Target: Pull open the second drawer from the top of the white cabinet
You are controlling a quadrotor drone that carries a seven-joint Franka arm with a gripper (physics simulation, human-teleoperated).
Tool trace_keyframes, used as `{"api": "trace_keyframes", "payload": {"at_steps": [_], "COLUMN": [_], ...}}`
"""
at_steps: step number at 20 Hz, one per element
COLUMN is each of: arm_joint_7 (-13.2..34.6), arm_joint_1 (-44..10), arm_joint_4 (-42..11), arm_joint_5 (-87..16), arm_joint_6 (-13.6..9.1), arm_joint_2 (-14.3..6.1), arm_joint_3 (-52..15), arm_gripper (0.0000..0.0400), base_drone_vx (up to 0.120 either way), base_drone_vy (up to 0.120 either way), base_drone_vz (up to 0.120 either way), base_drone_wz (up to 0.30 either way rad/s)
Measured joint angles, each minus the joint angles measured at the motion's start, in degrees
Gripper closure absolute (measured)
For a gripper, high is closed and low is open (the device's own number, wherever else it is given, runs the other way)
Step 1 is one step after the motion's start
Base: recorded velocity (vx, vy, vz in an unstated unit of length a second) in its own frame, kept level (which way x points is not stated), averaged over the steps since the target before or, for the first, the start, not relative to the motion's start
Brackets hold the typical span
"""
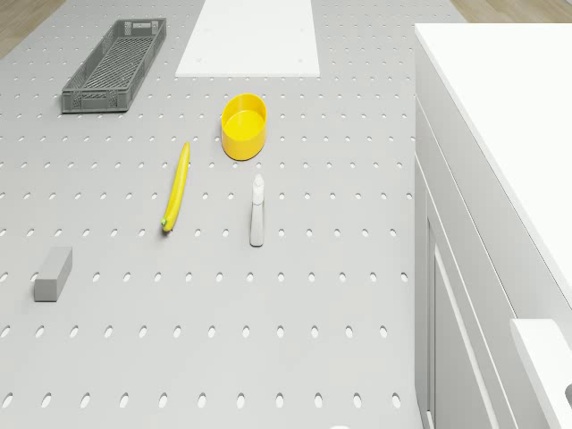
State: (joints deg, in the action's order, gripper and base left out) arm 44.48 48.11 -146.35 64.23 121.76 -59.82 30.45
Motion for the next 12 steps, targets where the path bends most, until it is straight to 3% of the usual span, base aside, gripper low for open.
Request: {"api": "trace_keyframes", "payload": {"at_steps": [12], "arm_joint_7": [-2.54], "arm_joint_1": [0.62], "arm_joint_4": [0.4], "arm_joint_5": [5.49], "arm_joint_6": [2.33], "arm_joint_2": [3.43], "arm_joint_3": [-3.81], "arm_gripper": [0.01], "base_drone_vx": [0.0], "base_drone_vy": [0.0], "base_drone_vz": [0.0], "base_drone_wz": [0.0]}}
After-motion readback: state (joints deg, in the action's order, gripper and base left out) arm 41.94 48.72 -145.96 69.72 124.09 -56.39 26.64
